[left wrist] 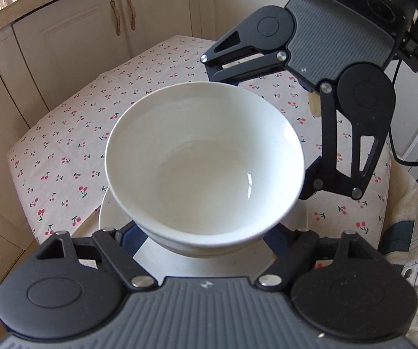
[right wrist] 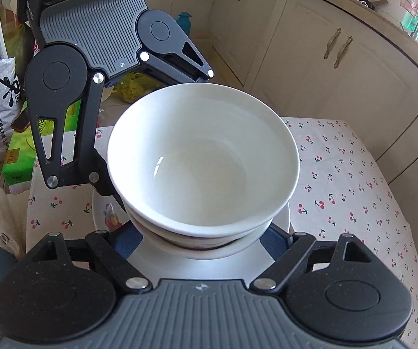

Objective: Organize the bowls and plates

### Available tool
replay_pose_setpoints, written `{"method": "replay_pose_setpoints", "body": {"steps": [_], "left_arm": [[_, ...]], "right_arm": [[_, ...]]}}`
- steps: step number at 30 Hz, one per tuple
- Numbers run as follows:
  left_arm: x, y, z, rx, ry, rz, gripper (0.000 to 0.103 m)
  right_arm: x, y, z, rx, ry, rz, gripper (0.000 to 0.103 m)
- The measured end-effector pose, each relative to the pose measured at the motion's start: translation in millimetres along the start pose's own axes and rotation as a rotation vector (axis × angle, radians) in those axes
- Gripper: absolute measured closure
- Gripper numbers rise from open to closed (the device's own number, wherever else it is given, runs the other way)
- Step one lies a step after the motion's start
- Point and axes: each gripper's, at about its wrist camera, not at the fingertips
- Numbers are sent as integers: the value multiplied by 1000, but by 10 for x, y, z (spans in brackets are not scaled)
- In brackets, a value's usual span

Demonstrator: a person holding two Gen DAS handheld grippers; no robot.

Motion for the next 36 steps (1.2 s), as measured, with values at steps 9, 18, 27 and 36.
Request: {"method": "replay_pose_setpoints", "body": {"steps": [9,18,27,36], "left_arm": [[-7,83,63,23,1,8,19],[-7,137,86,52,-15,10,19],[61,34,148,50,-70,-34,6],[356,-358,393,145,-178,-170,4]], "right_arm": [[-154,-81,-41,-23,11,-24,13],[-195,-153,-28,-46,0,-34,14],[-58,-69,18,-76,-25,-18,0],[340,196,172,-239,14,217,0]]}}
Point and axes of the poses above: each gripper's, at about its wrist camera, not at the fingertips, and x roughly against the way its jaws point, y to its left, z to its underside, and after that the axes turned 5 degrees about z, right-handed
